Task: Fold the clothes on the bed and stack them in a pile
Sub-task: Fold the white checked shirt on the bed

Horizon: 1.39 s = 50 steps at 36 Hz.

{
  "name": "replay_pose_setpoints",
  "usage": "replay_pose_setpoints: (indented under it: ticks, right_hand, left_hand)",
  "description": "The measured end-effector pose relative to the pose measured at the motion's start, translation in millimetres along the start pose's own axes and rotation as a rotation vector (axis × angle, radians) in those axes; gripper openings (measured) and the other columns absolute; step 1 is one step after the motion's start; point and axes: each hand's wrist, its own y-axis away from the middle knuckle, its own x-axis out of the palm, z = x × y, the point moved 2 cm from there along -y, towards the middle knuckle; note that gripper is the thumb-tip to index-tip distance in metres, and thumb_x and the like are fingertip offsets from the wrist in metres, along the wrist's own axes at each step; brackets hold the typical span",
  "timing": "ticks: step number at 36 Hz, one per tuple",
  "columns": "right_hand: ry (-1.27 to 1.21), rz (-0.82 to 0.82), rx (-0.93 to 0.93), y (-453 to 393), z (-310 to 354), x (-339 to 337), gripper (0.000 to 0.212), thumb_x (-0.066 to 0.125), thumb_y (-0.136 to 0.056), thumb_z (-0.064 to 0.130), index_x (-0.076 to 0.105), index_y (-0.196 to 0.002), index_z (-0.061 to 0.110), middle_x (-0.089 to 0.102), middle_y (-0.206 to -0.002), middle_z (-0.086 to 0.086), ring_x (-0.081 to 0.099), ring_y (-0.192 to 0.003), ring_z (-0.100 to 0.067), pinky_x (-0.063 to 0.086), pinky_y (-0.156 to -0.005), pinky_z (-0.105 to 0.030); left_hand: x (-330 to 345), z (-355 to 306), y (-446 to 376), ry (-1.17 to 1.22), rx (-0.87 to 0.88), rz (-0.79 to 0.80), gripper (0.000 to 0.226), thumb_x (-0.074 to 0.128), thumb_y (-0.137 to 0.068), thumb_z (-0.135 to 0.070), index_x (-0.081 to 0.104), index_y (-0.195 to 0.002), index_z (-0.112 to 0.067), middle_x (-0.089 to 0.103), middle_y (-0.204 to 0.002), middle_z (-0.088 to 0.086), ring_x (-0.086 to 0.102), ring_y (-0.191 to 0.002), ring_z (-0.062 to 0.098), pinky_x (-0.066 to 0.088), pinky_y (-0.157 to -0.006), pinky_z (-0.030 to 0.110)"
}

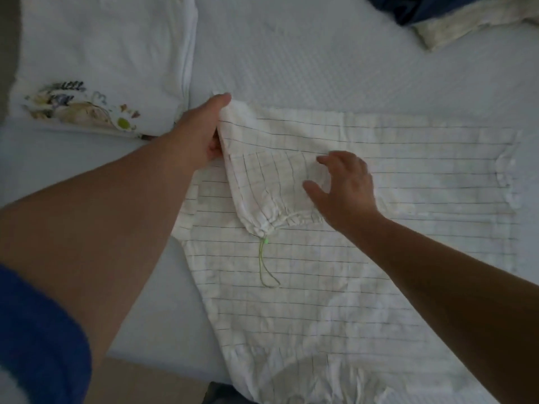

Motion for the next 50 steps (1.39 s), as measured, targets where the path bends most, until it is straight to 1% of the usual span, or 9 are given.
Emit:
replay_pose_setpoints:
  ticks: [8,14,18,24,28,36,41,47,50]
  right_hand:
    - [0.292,0.202,-0.183,-14.4,-2.4,39.3,0.065,0.047,-0.089,0.041,0.018,-0.147,0.035,0.000,-0.159,-0.001,-0.007,-0.145,-0.019,-0.005,-0.111,-0.034]
    - [0.327,0.244,-0.211,-10.4,-7.2,34.8,0.072,0.052,-0.087,0.040,0.014,-0.148,0.036,-0.004,-0.159,-0.001,-0.010,-0.144,-0.017,-0.008,-0.110,-0.032]
    - [0.344,0.268,-0.212,-12.5,-4.8,32.4,0.075,0.056,-0.086,0.037,0.014,-0.148,0.036,-0.004,-0.158,-0.001,-0.010,-0.144,-0.018,-0.007,-0.109,-0.033]
    - [0.287,0.252,-0.195,-4.9,1.8,29.5,0.074,0.058,-0.082,0.046,0.024,-0.146,0.034,0.001,-0.158,-0.001,-0.009,-0.144,-0.016,-0.008,-0.110,-0.033]
    - [0.344,0.269,-0.230,8.1,9.8,32.2,0.089,0.046,-0.072,0.071,0.018,-0.147,0.034,0.000,-0.158,-0.002,-0.017,-0.140,-0.011,-0.013,-0.112,-0.037]
    - [0.427,0.258,-0.316,16.5,18.1,43.9,0.060,0.063,-0.082,0.044,0.045,-0.138,0.030,0.033,-0.149,-0.008,0.020,-0.141,-0.028,0.007,-0.112,-0.042]
    - [0.283,0.062,-0.338,22.5,25.1,33.4,0.029,0.058,-0.087,0.029,0.067,-0.114,0.026,0.055,-0.132,-0.010,0.043,-0.129,-0.032,0.026,-0.105,-0.050]
    - [0.252,0.142,-0.319,46.5,22.4,28.8,0.056,0.065,-0.081,0.032,0.050,-0.134,0.022,0.043,-0.143,-0.009,0.028,-0.138,-0.028,0.015,-0.110,-0.050]
    - [0.130,0.074,-0.205,61.7,15.3,20.0,0.062,0.063,-0.079,0.032,0.046,-0.136,0.015,0.041,-0.144,-0.010,0.026,-0.138,-0.027,0.018,-0.110,-0.048]
  left_hand:
    - [-4.0,1.7,-24.1,0.102,-0.041,-0.015,0.018,0.053,-0.092,-0.025,0.063,-0.101,-0.013,0.069,-0.086,0.003,0.067,-0.072,0.016,0.054,-0.052,0.027]
    - [-5.7,-3.5,-24.4,0.350,0.123,0.029,0.015,0.055,-0.087,-0.008,0.069,-0.083,-0.013,0.073,-0.079,0.006,0.069,-0.071,0.019,0.058,-0.069,0.032]
    - [-14.8,4.7,-24.0,0.433,0.041,0.012,0.005,0.061,-0.084,-0.004,0.065,-0.083,-0.008,0.068,-0.078,0.007,0.065,-0.069,0.018,0.056,-0.062,0.027]
    - [-27.2,7.6,-28.9,0.136,0.190,-0.116,0.018,0.061,-0.077,0.001,0.069,-0.083,-0.014,0.066,-0.085,0.009,0.061,-0.075,0.021,0.050,-0.063,0.027]
    - [-28.3,6.5,-27.8,-0.105,0.331,-0.279,0.023,0.063,-0.077,-0.010,0.065,-0.096,-0.023,0.060,-0.087,-0.010,0.063,-0.093,0.018,0.054,-0.085,0.038]
    - [-29.3,14.6,-17.0,-0.067,0.218,-0.104,0.019,0.072,-0.075,-0.018,0.064,-0.091,-0.013,0.070,-0.092,0.008,0.070,-0.080,0.020,0.059,-0.069,0.034]
    - [-36.6,20.5,-7.3,-0.114,0.337,-0.196,0.015,0.068,-0.079,-0.014,0.057,-0.077,-0.024,0.066,-0.082,-0.001,0.066,-0.064,0.011,0.050,-0.050,0.020]
    - [-31.8,45.3,12.6,-0.075,0.187,-0.152,0.044,0.071,-0.061,-0.032,0.060,-0.096,-0.008,0.069,-0.099,0.012,0.069,-0.084,0.025,0.058,-0.075,0.043]
    - [-29.4,64.6,25.1,-0.244,0.143,-0.237,0.055,0.072,-0.067,-0.033,0.052,-0.114,-0.013,0.063,-0.097,-0.001,0.064,-0.089,0.021,0.053,-0.074,0.032]
